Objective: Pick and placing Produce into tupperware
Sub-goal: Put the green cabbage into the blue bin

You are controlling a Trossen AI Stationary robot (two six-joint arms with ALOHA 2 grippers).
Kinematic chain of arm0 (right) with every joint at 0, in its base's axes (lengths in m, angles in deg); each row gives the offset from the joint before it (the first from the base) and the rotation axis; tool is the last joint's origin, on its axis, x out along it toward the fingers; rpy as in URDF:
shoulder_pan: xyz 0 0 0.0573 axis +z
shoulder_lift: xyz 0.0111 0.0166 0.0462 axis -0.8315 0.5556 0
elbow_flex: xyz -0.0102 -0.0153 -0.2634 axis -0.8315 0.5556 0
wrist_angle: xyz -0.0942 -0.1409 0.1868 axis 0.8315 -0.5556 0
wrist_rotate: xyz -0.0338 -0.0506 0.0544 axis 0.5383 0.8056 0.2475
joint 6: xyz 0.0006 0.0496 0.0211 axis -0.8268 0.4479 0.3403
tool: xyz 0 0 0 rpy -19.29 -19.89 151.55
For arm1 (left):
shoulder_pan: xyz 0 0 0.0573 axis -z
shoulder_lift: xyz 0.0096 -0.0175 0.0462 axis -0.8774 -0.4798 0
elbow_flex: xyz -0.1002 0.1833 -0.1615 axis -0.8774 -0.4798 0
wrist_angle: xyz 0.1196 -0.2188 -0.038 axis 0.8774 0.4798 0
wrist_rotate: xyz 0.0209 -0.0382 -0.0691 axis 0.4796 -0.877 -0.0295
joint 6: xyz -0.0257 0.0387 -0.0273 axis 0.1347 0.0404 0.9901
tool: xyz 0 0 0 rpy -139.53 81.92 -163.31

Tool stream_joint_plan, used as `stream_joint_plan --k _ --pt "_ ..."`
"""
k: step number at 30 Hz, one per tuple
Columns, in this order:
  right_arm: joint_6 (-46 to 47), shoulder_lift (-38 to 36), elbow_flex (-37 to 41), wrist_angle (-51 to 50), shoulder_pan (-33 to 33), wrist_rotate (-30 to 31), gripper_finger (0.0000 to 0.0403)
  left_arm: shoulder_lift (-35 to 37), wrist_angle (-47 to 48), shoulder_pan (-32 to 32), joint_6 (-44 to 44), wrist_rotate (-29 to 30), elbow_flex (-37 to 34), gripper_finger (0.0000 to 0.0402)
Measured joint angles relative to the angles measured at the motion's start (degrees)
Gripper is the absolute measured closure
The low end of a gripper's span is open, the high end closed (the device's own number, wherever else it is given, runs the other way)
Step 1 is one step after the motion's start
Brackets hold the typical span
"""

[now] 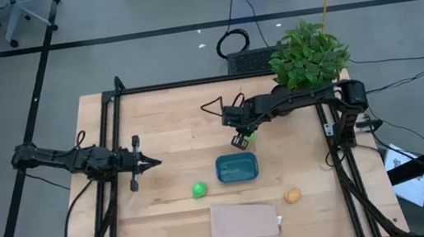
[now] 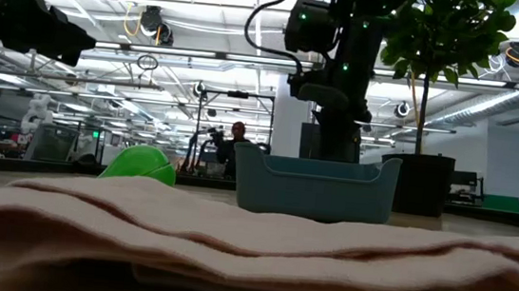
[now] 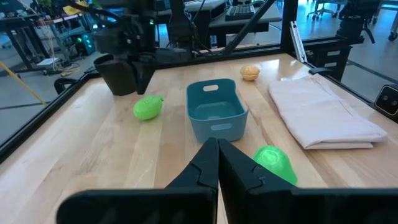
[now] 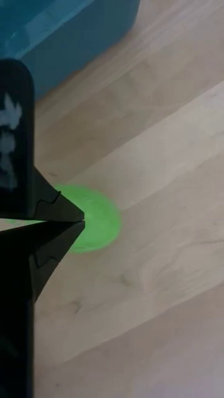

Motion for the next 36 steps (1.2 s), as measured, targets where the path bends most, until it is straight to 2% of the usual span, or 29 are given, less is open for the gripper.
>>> stream_joint_plan --k 4,8,13,20,23,27,36 --pt "-0.5 -0.2 0.0 0.3 -0.7 -0.4 0.0385 0.0 0.1 0.0 0.0 0.0 0.0 0.0398" --pt "-0.9 -0.3 0.0 -0.5 -1.5 -3.0 0.0344 0.0 1.1 0.0 0.0 0.0 0.0 0.0398" --pt "-1.1 -0.3 0.0 -0.6 -1.5 -3.0 0.0266 0.0 1.3 0.0 0.0 0.0 0.0 0.0398" --pt "-1.5 -0.3 0.0 -0.9 -1.5 -3.0 0.0136 0.0 1.3 0.0 -0.4 0.0 0.0 0.0398" --pt "-1.1 -0.3 0.0 -2.1 -1.6 -4.5 0.0096 0.0 1.3 0.0 -0.4 0.0 0.0 0.0398" --pt "-0.7 -0.3 0.0 -3.3 -1.9 -5.3 0.0072 0.0 1.3 0.0 -0.4 0.0 0.0 0.0398" --pt "-0.4 -0.3 0.0 -2.8 -2.6 -6.0 0.0069 0.0 1.3 0.0 -0.3 0.0 0.0 0.0398"
